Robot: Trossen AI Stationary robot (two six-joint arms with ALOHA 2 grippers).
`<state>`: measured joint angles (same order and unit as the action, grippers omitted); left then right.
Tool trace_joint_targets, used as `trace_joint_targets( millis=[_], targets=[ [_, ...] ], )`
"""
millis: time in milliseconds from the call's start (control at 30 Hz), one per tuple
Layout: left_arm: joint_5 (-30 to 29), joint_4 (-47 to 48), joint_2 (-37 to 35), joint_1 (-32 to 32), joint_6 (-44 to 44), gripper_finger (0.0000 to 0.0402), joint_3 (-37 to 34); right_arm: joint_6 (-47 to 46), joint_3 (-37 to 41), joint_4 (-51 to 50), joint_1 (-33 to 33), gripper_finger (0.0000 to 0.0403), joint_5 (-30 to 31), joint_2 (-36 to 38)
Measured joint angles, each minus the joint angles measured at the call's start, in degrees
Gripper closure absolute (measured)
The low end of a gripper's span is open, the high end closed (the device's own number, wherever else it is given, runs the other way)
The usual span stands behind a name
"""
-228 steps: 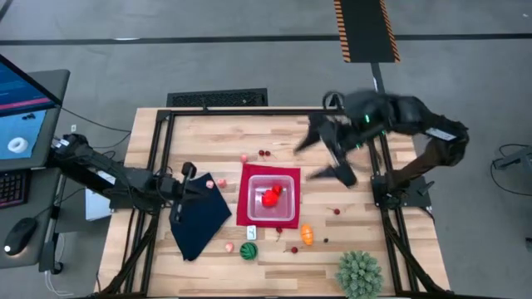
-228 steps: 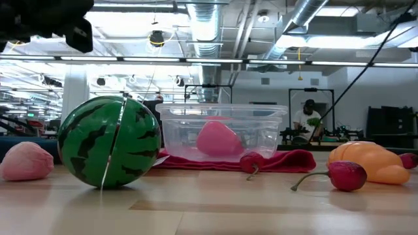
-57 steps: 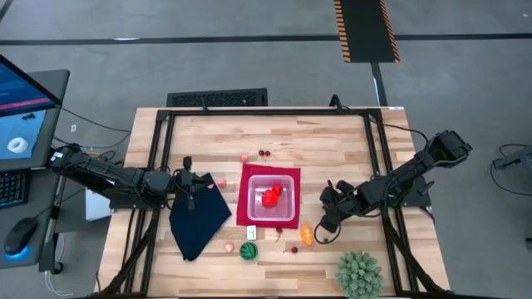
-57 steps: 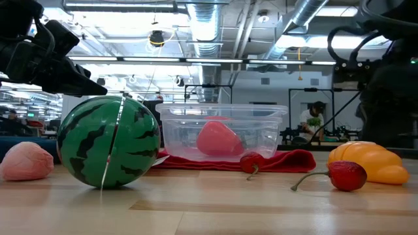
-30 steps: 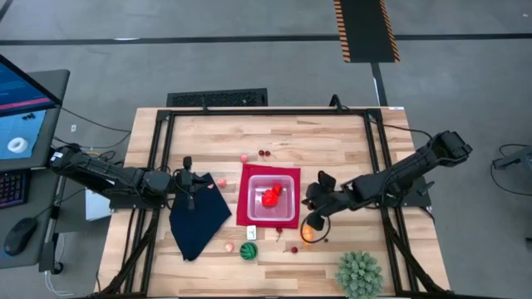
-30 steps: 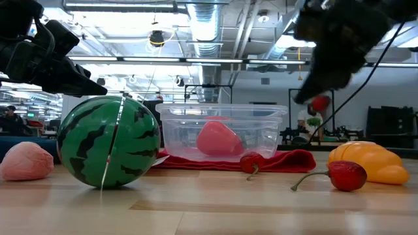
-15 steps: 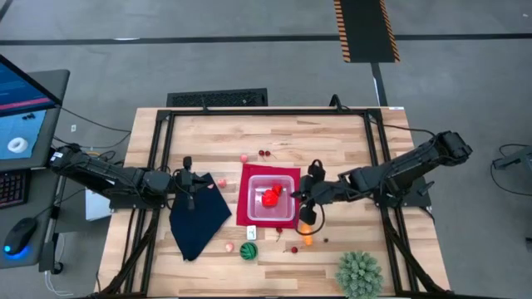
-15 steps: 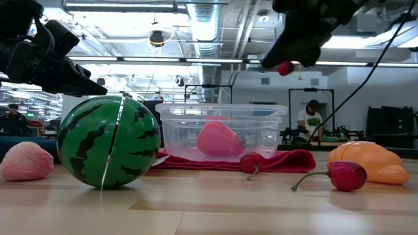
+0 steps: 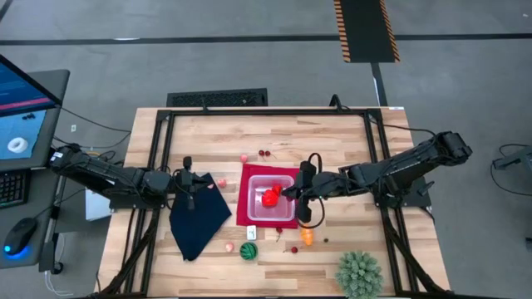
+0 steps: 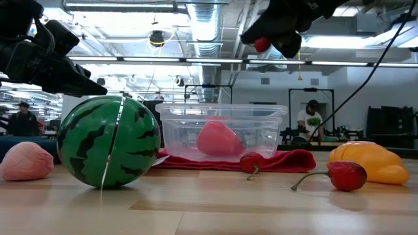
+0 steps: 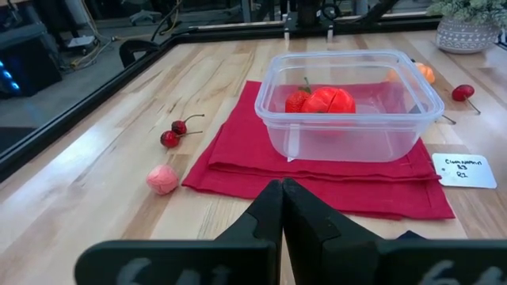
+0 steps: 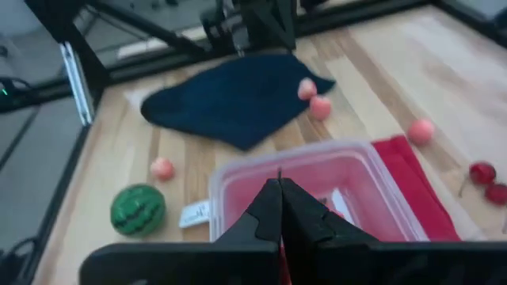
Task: Pick and placing Produce into tupperware
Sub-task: Put the cherry in the transparent bin
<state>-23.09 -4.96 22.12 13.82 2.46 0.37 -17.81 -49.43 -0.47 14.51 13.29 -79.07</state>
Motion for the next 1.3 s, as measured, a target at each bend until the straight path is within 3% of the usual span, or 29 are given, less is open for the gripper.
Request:
trace_joint_targets(
  millis=[133, 400, 567, 767, 967, 1167, 1300],
  targets=[
    [0.0, 0.01, 0.01, 0.0, 0.16, 0.0401, -0.01, 1.8, -0.08, 3.94, -0.05, 0.0393, -0.22, -1.63],
    [-0.02, -0.01, -0.01, 0.0, 0.14, 0.0401, -0.01, 1.54, 0.0, 10.18, -2.14, 0.038, -3.97, -7.76],
    [-0.04, -0.01, 0.01, 0.0, 0.22, 0.0401, 0.0, 1.11, -0.02, 10.24, -2.89, 0.0392, -4.08, -11.21],
    [-0.04, 0.01, 0.01, 0.0, -0.27, 0.0401, 0.01, -1.69, 0.0, 10.21, -2.59, 0.037, -4.29, -15.36],
    [-0.04, 0.0, 0.01, 0.0, -0.17, 0.0401, -0.01, -2.15, 0.0, 10.85, -2.46, 0.0393, -4.27, -17.96],
    [-0.02, 0.0, 0.0, 0.0, 0.3, 0.0401, 0.0, -4.09, -0.01, 11.27, -2.17, 0.0364, -4.33, -18.8],
    [-0.02, 0.01, 0.01, 0.0, -0.26, 0.0402, 0.0, -4.28, -0.02, 11.59, -2.14, 0.0367, -4.27, -18.8]
  ],
)
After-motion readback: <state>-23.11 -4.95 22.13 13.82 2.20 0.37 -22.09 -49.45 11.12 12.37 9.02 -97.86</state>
